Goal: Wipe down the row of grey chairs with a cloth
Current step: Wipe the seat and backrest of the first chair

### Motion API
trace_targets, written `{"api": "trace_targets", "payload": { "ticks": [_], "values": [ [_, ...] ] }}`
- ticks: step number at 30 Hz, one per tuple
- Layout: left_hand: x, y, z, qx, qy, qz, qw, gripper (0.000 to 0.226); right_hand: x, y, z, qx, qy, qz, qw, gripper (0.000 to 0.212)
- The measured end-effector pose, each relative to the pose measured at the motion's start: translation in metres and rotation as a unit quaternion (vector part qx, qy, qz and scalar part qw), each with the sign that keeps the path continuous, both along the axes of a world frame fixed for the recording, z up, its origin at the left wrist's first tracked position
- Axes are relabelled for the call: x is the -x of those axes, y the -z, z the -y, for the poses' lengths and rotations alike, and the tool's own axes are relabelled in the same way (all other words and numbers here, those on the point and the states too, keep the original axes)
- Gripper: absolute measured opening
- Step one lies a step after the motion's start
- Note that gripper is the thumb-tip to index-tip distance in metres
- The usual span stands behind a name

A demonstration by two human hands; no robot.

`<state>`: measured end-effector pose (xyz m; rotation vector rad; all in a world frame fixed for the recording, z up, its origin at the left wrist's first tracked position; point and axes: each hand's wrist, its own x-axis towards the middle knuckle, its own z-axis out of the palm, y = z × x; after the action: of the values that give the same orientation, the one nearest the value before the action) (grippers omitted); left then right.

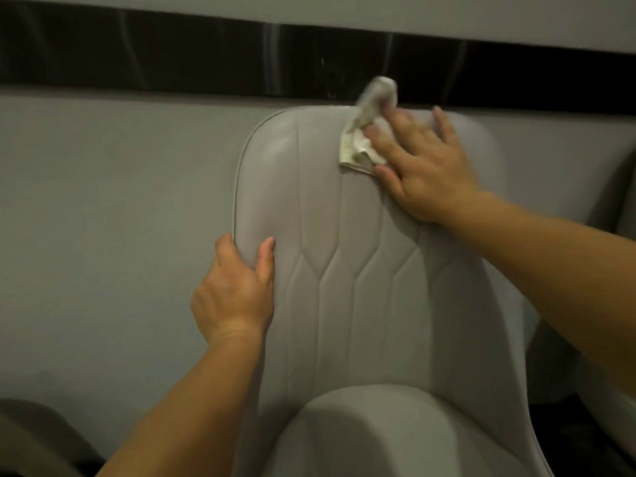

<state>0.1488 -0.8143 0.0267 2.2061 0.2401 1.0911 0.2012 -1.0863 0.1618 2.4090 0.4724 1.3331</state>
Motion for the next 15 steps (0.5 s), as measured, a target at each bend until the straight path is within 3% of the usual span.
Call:
{"api": "trace_targets", "payload": {
  "ticks": [5, 10, 15],
  "values": [
    [0.001, -0.002, 0.002, 0.0, -0.006, -0.01, 1.0, 0.068, 0.01, -0.008, 0.013, -0.029, 0.022, -0.004, 0.999, 0.059],
    [0.005, -0.005, 0.005, 0.006, -0.011, -0.012, 1.0, 0.065, 0.002, -0.016, -0.057, -0.165, -0.085, -0.06, 0.981, 0.068],
    [0.005, -0.005, 0.007, -0.002, -0.016, -0.019, 1.0, 0.068, -0.002, -0.005, -0.131, -0.113, -0.229, -0.031, 0.966, 0.057]
  ]
}}
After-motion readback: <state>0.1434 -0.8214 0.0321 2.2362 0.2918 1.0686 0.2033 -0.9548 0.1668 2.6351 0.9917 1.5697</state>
